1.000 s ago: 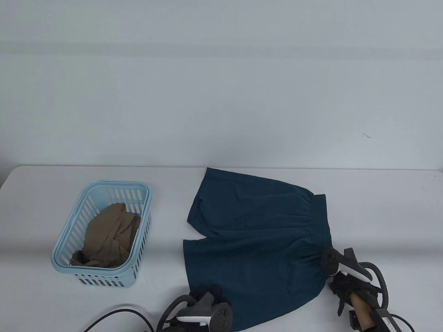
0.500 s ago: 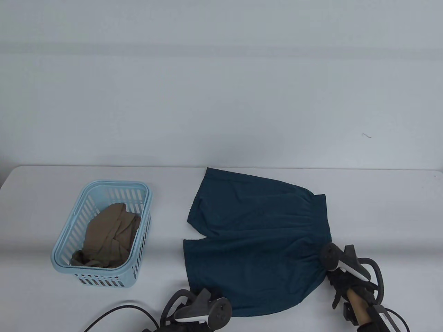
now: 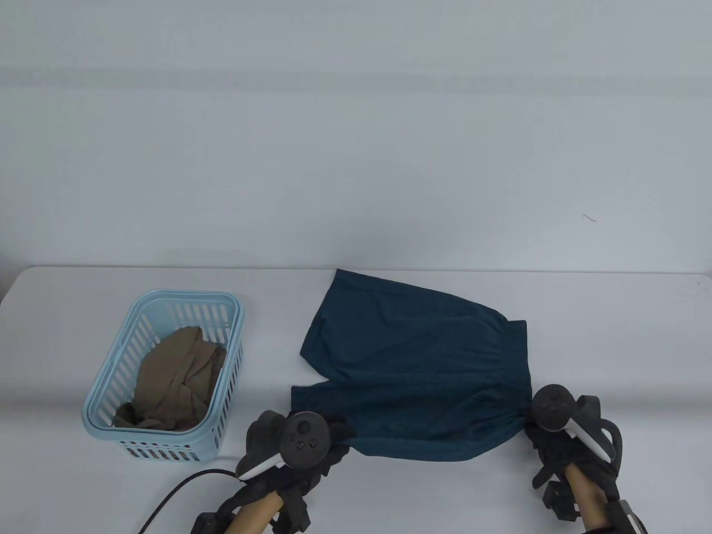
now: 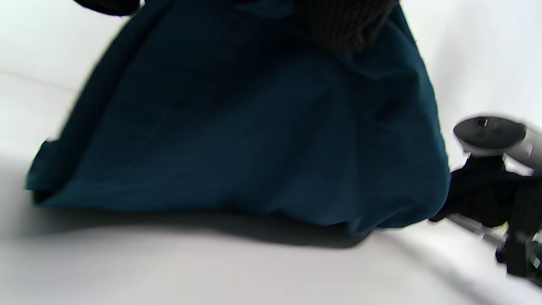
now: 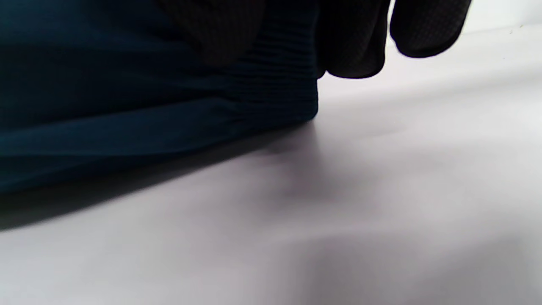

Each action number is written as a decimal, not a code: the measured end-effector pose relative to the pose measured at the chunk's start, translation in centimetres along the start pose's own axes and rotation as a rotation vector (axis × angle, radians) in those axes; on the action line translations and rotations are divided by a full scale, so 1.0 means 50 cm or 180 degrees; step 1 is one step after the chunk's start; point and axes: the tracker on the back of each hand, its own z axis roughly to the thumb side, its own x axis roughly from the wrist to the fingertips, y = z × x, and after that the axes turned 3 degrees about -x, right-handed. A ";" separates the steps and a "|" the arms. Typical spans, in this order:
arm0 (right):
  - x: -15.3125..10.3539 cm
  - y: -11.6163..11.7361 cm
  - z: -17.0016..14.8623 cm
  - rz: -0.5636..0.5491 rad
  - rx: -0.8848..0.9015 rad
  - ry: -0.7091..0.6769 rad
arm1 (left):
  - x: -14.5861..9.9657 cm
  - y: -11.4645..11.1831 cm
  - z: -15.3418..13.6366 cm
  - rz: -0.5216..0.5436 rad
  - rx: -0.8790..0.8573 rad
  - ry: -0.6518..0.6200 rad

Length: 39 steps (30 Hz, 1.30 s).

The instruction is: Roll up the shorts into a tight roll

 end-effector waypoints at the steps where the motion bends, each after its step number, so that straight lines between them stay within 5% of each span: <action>1: -0.009 -0.010 0.001 0.0023 0.0070 -0.0069 | -0.008 0.018 0.008 0.0049 -0.0039 -0.0042; 12: -0.103 -0.099 -0.009 0.0398 0.0843 -0.0664 | -0.101 0.134 0.076 0.0206 -0.0238 -0.0428; 21: -0.158 -0.150 -0.015 0.0834 0.1158 -0.1101 | -0.127 0.204 0.089 0.0195 -0.0691 -0.0536; 28: -0.132 -0.155 -0.022 0.0671 0.1244 -0.0808 | -0.068 0.202 0.054 0.0139 -0.0319 -0.0025; 39: -0.021 -0.115 -0.003 0.0561 0.0797 -0.0177 | 0.114 0.140 -0.055 -0.0175 -0.0257 0.0864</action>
